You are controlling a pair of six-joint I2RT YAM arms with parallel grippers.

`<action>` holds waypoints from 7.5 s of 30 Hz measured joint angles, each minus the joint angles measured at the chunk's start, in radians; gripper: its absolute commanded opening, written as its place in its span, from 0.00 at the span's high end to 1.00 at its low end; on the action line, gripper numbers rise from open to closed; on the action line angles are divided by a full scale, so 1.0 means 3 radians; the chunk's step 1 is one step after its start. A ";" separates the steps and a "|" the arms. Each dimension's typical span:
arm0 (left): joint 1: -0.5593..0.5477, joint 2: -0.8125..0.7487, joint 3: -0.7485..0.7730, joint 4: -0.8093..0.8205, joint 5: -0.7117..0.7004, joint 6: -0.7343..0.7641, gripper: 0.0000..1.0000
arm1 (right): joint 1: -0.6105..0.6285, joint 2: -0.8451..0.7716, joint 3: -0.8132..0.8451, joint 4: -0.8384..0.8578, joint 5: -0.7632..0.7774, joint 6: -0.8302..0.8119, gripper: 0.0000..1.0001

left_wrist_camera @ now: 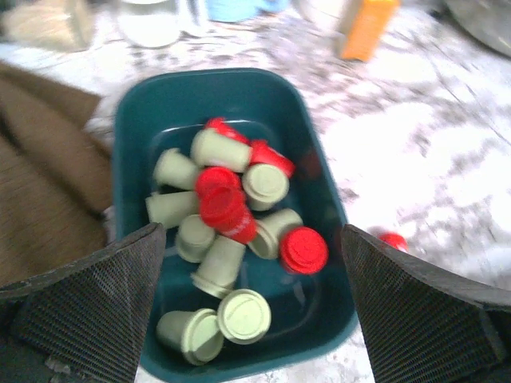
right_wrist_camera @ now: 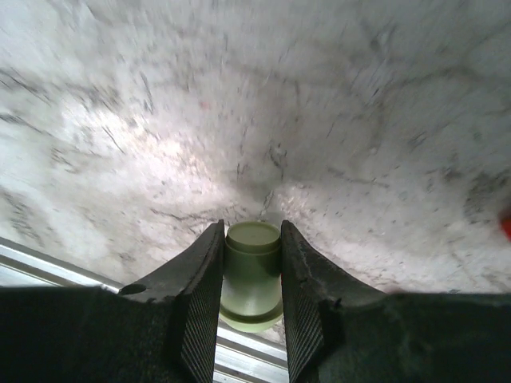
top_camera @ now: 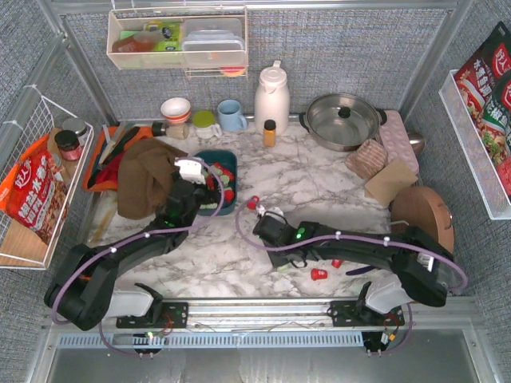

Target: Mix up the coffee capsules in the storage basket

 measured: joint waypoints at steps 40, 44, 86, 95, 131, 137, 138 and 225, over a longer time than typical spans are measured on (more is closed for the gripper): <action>-0.1139 0.1358 -0.0450 0.3466 0.2898 0.1942 0.46 | -0.0603 -0.1545 -0.0629 0.2013 -0.0034 -0.0505 0.73; -0.1153 0.1335 -0.0493 0.3465 0.2797 0.2010 0.57 | -0.0601 -0.1527 -0.0629 0.1996 -0.0065 -0.0450 0.72; 0.0123 0.0935 0.0226 0.0715 0.0107 0.0266 0.64 | -0.1134 0.1514 0.1712 0.0698 0.0197 0.0732 0.42; 0.0122 0.0504 -0.0057 0.0235 0.0170 0.0024 0.38 | -0.1129 0.1816 0.1933 0.0546 0.0177 0.0749 0.43; 0.0031 0.0257 -0.0495 0.0951 0.1420 0.0712 0.01 | -0.1191 0.1003 0.1176 0.0958 -0.0058 -0.0099 0.63; -0.0144 0.0364 -0.0662 0.1528 0.2214 0.1164 0.01 | -0.1213 0.0154 0.0572 0.1387 -0.0249 -0.0322 0.65; -0.0192 0.0398 -0.0668 0.1609 0.2323 0.1259 0.01 | -0.1213 0.0022 0.0451 0.1471 -0.0306 -0.0357 0.65; 0.0360 0.1059 0.0732 0.0576 0.1077 0.0495 0.01 | -0.1274 -0.1461 -0.0206 -0.0627 0.0421 -0.0366 0.44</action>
